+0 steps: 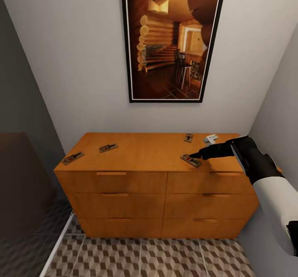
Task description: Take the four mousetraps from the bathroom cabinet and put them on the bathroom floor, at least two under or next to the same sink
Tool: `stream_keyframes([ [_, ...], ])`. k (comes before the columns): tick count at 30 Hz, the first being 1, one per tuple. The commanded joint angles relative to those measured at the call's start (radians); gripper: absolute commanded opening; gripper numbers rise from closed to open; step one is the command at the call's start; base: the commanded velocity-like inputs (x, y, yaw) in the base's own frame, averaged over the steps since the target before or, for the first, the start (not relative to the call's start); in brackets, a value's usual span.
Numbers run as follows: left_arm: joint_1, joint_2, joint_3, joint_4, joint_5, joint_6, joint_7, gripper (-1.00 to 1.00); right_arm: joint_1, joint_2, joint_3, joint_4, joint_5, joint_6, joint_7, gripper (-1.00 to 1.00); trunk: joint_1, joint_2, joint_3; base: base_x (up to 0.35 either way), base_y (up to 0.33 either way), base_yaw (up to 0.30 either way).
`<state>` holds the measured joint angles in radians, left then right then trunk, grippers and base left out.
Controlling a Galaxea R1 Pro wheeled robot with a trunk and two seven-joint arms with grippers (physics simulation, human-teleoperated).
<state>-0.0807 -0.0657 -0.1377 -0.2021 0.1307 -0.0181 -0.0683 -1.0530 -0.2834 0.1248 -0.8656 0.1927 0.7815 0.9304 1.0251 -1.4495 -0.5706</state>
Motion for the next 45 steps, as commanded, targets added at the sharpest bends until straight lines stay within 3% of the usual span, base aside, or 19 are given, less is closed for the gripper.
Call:
stream_keyframes([
  [1, -0.001, 0.0, -0.008, 0.0, 0.01, -0.002, -0.001, 1.0, -0.001, 0.0, 0.001, -0.001, 0.011, 0.001, 0.008, 1.0, 0.0, -0.001, -0.001, -0.013, 0.034, 0.0],
  [21, -0.001, 0.0, -0.008, 0.001, 0.01, -0.002, -0.001, 1.0, -0.001, -0.002, 0.001, 0.0, 0.014, 0.002, 0.004, 1.0, 0.0, -0.001, -0.001, -0.002, 0.006, 0.0],
  [31, -0.001, 0.0, -0.008, 0.001, 0.01, -0.002, -0.001, 1.0, -0.001, -0.025, 0.004, 0.0, 0.015, 0.002, -0.001, 1.0, 0.0, -0.001, -0.001, 0.0, 0.0, 0.0],
  [45, -0.001, 0.0, -0.008, 0.001, 0.01, -0.002, -0.001, 1.0, -0.001, -0.025, 0.006, 0.0, 0.074, 0.003, -0.001, 1.0, 0.0, -0.001, -0.001, 0.0, 0.0, 0.0],
])
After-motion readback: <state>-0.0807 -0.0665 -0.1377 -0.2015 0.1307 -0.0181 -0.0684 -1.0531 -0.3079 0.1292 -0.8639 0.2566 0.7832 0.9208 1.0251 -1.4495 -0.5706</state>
